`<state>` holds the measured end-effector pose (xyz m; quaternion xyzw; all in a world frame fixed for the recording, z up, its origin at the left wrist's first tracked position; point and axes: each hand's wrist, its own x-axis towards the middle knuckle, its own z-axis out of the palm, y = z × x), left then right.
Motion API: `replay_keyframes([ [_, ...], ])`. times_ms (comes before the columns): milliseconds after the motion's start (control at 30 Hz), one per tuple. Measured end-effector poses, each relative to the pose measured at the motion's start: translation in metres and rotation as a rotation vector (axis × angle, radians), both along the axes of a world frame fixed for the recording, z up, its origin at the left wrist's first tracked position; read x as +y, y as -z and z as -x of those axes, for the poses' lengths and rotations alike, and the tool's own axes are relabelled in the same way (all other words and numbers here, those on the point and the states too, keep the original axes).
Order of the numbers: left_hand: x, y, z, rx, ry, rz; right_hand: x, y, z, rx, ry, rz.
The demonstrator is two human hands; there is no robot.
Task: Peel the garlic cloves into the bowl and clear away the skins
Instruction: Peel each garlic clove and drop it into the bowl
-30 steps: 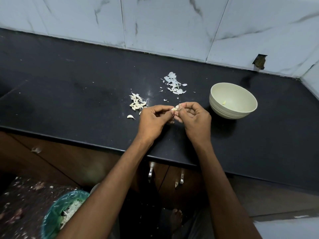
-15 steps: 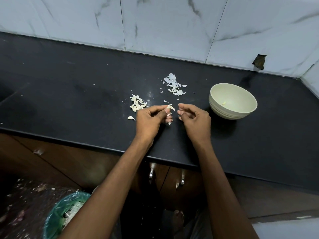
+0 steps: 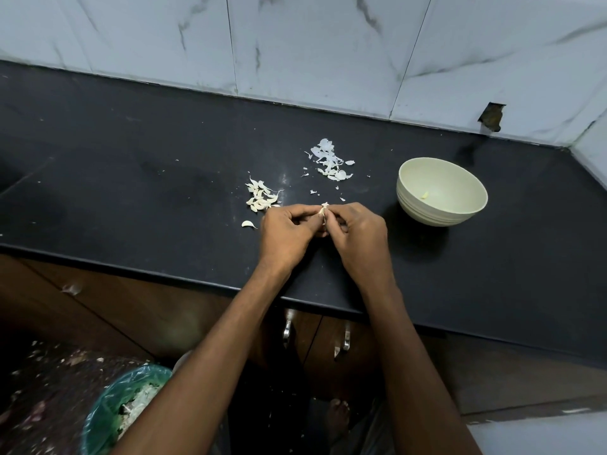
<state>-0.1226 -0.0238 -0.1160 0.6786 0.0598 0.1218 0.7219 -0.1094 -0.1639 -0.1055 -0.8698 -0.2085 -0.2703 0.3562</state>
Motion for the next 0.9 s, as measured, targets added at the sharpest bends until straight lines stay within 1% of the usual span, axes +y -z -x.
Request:
replay_keyframes([
  [100, 0.0, -0.001, 0.001, 0.009, -0.001, 0.027, 0.003, 0.002, 0.0, 0.048, 0.005, 0.014],
  [200, -0.002, -0.004, 0.003, 0.018, 0.009, 0.053, 0.004, 0.002, -0.002, 0.102, 0.027, -0.026],
  [400, -0.006, -0.01, 0.004, 0.016, 0.024, 0.173, 0.002, 0.003, -0.006, 0.197, 0.109, -0.145],
  [433, -0.006, -0.01, 0.004, 0.019, 0.018, 0.19, 0.001, 0.003, -0.007, 0.207, 0.141, -0.179],
  [500, -0.005, -0.011, 0.005, 0.025, 0.019, 0.229, -0.002, 0.0, -0.009, 0.284, 0.158, -0.338],
  [567, -0.002, -0.011, 0.004, 0.026, 0.025, 0.271, -0.004, -0.001, -0.01, 0.412, 0.101, -0.515],
  [600, -0.001, -0.012, 0.004, 0.026, 0.026, 0.288, -0.005, -0.002, -0.01, 0.453, 0.075, -0.556],
  [700, 0.0, -0.013, 0.005, 0.011, 0.027, 0.296, -0.005, -0.003, -0.011, 0.469, 0.068, -0.511],
  [800, 0.002, -0.012, 0.005, -0.011, 0.039, 0.303, -0.007, -0.005, -0.009, 0.441, 0.143, -0.509],
  [833, 0.002, -0.012, 0.004, -0.011, 0.042, 0.309, -0.008, -0.005, -0.009, 0.434, 0.138, -0.532],
  [900, 0.002, -0.011, 0.003, -0.009, 0.045, 0.319, -0.009, -0.004, -0.009, 0.435, 0.059, -0.557],
])
